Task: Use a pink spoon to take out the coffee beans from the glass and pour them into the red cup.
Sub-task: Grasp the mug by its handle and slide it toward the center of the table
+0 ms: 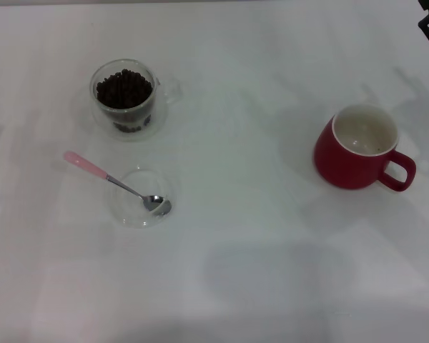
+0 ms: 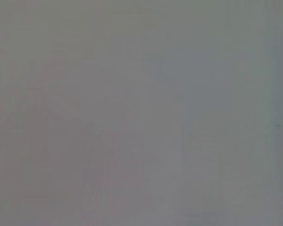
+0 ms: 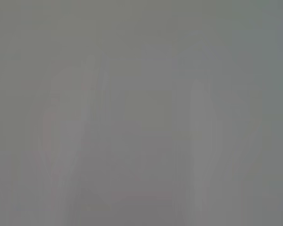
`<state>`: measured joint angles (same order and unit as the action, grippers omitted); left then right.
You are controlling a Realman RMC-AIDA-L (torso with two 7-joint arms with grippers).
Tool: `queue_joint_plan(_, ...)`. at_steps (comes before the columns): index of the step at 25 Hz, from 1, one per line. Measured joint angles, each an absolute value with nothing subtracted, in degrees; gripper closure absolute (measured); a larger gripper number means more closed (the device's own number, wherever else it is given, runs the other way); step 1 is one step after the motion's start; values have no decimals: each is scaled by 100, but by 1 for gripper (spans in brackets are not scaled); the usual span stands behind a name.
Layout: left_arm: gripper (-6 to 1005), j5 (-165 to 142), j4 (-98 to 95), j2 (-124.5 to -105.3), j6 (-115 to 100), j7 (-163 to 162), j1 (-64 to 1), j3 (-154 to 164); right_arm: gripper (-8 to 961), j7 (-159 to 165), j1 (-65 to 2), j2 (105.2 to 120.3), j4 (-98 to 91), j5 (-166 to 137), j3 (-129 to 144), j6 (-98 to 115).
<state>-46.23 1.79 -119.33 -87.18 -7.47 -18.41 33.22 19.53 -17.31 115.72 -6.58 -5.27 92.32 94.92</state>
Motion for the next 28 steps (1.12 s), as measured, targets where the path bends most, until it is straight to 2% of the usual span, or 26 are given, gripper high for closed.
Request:
queue_joint_plan(17, 108, -4667, 131, -11919, -8729, -746, -1881, 3322, 215, 2098, -1665, 11545, -457, -502, 9211, 9554)
queue_joint_plan(28, 109, -4635, 123, -11905, -8718, -746, -1911, 3314, 216, 2121, -1319, 11515, -377, -975, 9381, 9681)
